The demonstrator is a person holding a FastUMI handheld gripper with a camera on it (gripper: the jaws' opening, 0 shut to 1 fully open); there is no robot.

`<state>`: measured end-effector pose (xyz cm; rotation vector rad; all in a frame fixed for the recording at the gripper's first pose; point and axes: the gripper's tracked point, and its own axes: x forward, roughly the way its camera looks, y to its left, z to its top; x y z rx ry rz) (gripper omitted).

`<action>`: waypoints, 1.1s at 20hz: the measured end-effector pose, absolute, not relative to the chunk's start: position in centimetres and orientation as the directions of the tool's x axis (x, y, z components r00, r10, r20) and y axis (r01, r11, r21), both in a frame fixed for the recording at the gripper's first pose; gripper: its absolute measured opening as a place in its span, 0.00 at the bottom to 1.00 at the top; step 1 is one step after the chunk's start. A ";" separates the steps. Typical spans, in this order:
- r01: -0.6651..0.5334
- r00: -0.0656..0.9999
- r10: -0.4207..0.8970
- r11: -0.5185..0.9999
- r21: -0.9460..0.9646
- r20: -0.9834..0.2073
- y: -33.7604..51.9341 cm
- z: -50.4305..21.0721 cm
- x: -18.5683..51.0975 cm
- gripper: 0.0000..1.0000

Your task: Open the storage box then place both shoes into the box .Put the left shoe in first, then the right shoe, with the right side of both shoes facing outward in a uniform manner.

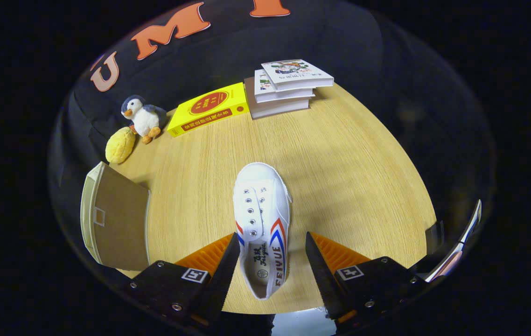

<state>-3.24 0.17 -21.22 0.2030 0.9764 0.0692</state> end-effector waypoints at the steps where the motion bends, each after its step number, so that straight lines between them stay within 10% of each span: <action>1: 0.032 0.548 0.154 0.979 0.204 -0.822 0.0 -22.0 -2.8 0.82; 8: -0.035 0.473 0.135 0.990 0.134 -0.871 0.5 -26.1 -1.9 0.69; 22: 0.072 0.560 0.199 0.955 0.287 -0.804 1.2 -25.6 -1.5 0.00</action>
